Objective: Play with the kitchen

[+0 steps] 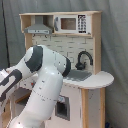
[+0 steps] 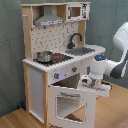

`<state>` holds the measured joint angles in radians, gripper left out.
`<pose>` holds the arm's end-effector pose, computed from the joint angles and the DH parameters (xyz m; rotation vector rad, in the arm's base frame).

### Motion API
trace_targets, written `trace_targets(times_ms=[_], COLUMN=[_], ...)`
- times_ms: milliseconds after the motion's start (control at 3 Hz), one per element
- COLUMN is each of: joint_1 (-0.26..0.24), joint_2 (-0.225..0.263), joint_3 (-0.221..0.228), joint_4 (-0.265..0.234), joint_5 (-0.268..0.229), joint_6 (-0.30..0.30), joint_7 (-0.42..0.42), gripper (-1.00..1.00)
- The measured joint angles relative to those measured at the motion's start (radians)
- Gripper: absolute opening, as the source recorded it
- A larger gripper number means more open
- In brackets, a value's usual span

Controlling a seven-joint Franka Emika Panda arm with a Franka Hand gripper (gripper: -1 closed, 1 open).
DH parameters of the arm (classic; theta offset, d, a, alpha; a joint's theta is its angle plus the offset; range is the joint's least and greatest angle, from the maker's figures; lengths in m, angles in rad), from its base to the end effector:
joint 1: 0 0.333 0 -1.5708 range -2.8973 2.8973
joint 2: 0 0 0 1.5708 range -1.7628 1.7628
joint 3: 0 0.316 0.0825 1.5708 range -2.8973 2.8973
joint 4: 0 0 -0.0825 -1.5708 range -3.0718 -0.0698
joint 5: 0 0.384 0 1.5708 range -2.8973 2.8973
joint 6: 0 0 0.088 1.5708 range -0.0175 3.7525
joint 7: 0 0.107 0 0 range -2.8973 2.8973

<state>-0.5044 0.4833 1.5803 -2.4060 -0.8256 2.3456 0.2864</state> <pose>0.2309 0.4281 0.3104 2.4063 1.9710 0.2088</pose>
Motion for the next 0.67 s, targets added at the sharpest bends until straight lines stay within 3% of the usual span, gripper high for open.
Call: trace_targets(times_ms=[667], joint_1=[0.096], joint_2=[0.0], joint_3=[-0.045], joint_4=[0.017], joint_5=[-0.001], joint_6=[0.0], joint_7=[0.169], gripper=[-1.0])
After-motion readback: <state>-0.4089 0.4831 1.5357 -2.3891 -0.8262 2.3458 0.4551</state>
